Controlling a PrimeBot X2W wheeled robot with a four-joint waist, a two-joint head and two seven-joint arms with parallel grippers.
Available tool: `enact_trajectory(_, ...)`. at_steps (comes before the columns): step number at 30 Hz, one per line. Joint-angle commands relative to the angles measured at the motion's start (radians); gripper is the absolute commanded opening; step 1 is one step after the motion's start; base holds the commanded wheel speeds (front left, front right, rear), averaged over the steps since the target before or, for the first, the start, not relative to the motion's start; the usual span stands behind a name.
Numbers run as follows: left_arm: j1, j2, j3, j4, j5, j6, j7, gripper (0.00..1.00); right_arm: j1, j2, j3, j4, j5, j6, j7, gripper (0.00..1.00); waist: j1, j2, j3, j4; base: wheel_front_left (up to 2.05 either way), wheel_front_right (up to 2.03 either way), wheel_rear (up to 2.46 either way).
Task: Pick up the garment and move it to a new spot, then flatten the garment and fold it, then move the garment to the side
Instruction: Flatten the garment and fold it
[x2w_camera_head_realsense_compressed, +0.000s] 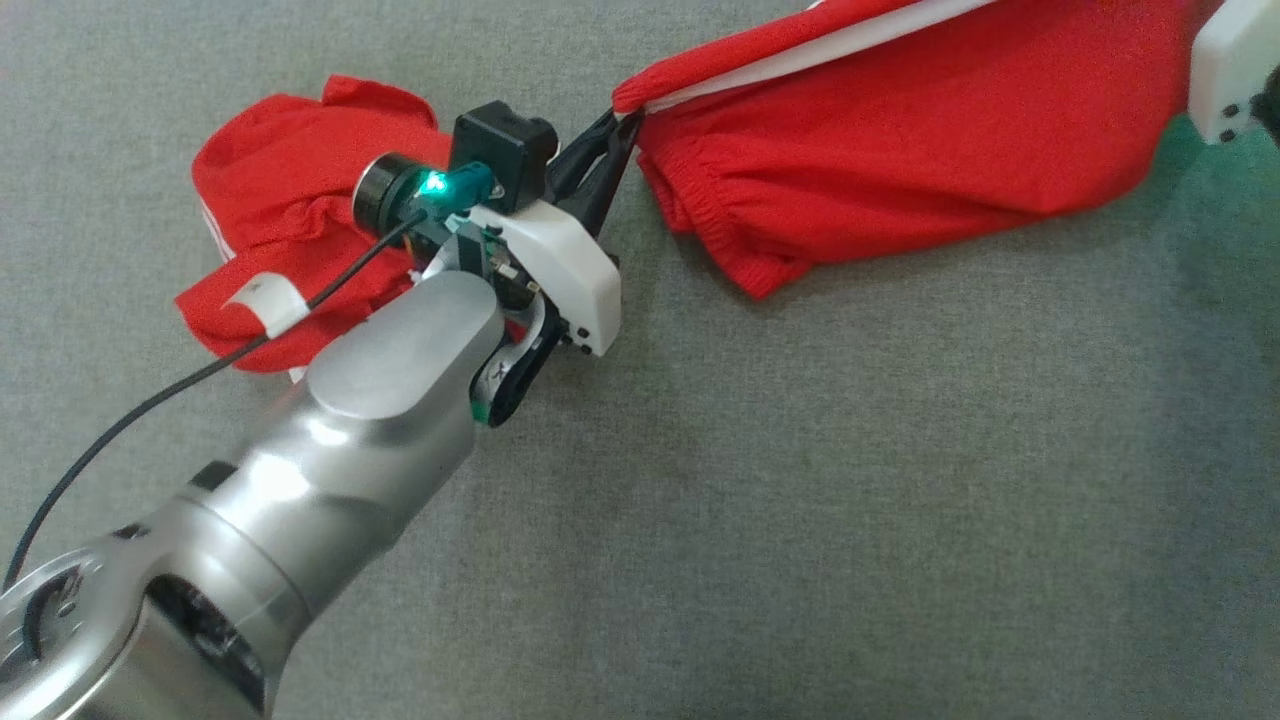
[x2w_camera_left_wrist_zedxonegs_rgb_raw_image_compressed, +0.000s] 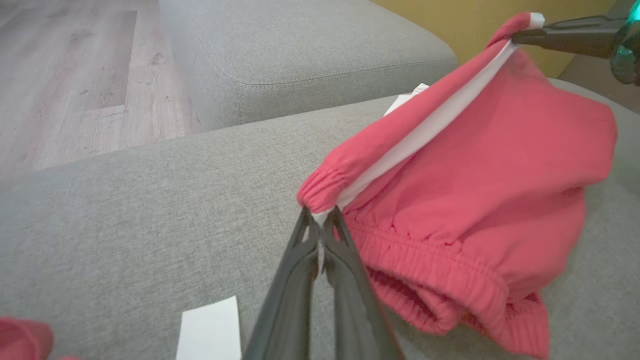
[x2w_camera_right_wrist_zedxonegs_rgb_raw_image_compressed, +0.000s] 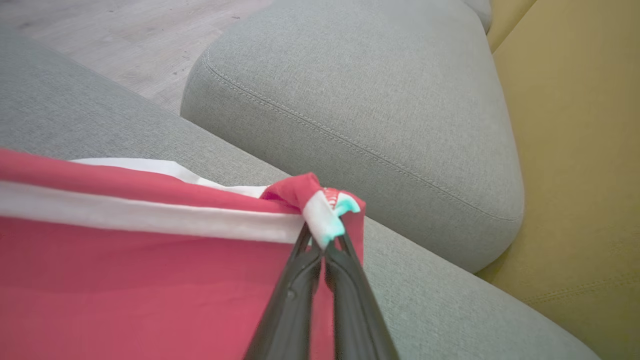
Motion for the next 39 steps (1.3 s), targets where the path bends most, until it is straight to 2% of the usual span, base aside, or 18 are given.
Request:
enact_trajectory(1, -0.047, 0.009, 0.024, 0.006, 0.008, -0.005, -0.018, 0.0, -0.037, 0.005, 0.001, 0.008, -0.013, -0.001, -0.026, 0.32, -0.0001, 0.0, 0.012, 0.004, 0.0, 0.0, 0.0)
enact_trajectory(2, -0.047, 0.009, 0.024, 0.006, 0.008, -0.005, -0.018, 0.0, -0.037, 0.005, 0.001, 0.008, -0.013, -0.001, -0.026, 0.32, -0.0001, 0.0, 0.012, 0.004, 0.0, 0.0, 0.0)
enact_trajectory(3, -0.05, 0.005, 0.022, 0.017, 0.01, -0.006, -0.02, 0.0, -0.046, 0.009, -0.006, 0.028, -0.017, -0.001, -0.036, 1.0, -0.0001, 0.0, 0.015, 0.004, 0.0, 0.0, 0.0)
enact_trajectory(4, -0.052, 0.001, 0.021, 0.028, 0.011, -0.006, -0.022, 0.0, -0.055, 0.014, -0.009, 0.046, -0.027, -0.001, -0.046, 1.0, -0.0001, 0.0, 0.016, 0.005, 0.0, 0.0, 0.0)
enact_trajectory(5, -0.054, -0.003, 0.02, 0.04, 0.012, -0.004, -0.023, 0.35, -0.063, 0.017, -0.014, 0.064, -0.036, -0.001, -0.059, 1.0, -0.0001, 0.0, 0.017, 0.005, 0.0, 0.0, 0.0)
enact_trajectory(6, -0.054, -0.007, 0.019, 0.052, 0.012, 0.0, -0.023, 0.88, -0.07, 0.022, -0.025, 0.081, -0.043, -0.001, -0.076, 1.0, -0.0001, 0.0, 0.018, 0.005, 0.0, 0.0, 0.0)
enact_trajectory(7, -0.054, -0.01, 0.019, 0.063, 0.012, 0.002, -0.024, 1.0, -0.077, 0.028, -0.039, 0.098, -0.048, -0.001, -0.095, 1.0, -0.0001, 0.0, 0.018, 0.004, 0.0, 0.0, 0.0)
enact_trajectory(11, -0.052, -0.019, 0.019, 0.102, 0.013, 0.003, -0.04, 1.0, -0.098, 0.064, -0.142, 0.172, -0.037, -0.001, -0.196, 1.0, -0.0001, 0.0, 0.001, -0.004, 0.0, 0.0, 0.0)
enact_trajectory(16, -0.041, -0.019, 0.026, 0.142, 0.009, 0.012, -0.07, 1.0, -0.093, 0.11, -0.217, 0.234, -0.057, -0.001, -0.301, 1.0, -0.0001, 0.0, -0.049, -0.024, 0.0, 0.0, 0.0)
enact_trajectory(22, -0.023, -0.014, 0.07, 0.156, -0.003, 0.037, -0.131, 1.0, -0.04, 0.153, -0.307, 0.216, -0.035, -0.001, -0.363, 1.0, -0.0001, 0.0, -0.126, -0.048, 0.0, 0.0, 0.0)
enact_trajectory(26, 0.002, 0.002, 0.146, 0.102, 0.013, 0.074, -0.158, 1.0, 0.054, 0.182, -0.388, 0.096, -0.011, -0.001, -0.369, 1.0, -0.0001, 0.0, -0.179, -0.061, 0.0, 0.0, 0.0)
enact_trajectory(29, 0.061, 0.025, 0.263, -0.025, 0.088, 0.123, -0.16, 1.0, 0.179, 0.213, -0.457, -0.032, 0.004, -0.001, -0.369, 1.0, -0.0001, 0.0, -0.219, -0.064, 0.0, 0.0, 0.0)
enact_trajectory(32, 0.178, 0.038, 0.383, -0.155, 0.163, 0.154, -0.16, 1.0, 0.322, 0.243, -0.511, -0.16, -0.028, -0.001, -0.369, 1.0, -0.0001, 0.0, -0.257, -0.071, 0.0, 0.0, 0.0)
enact_trajectory(39, 0.484, 0.031, 0.58, -0.353, 0.325, 0.164, -0.16, 1.0, 0.653, 0.398, -0.614, -0.396, -0.116, -0.001, -0.369, 1.0, -0.0001, 0.0, -0.34, -0.094, 0.0, 0.0, 0.0)
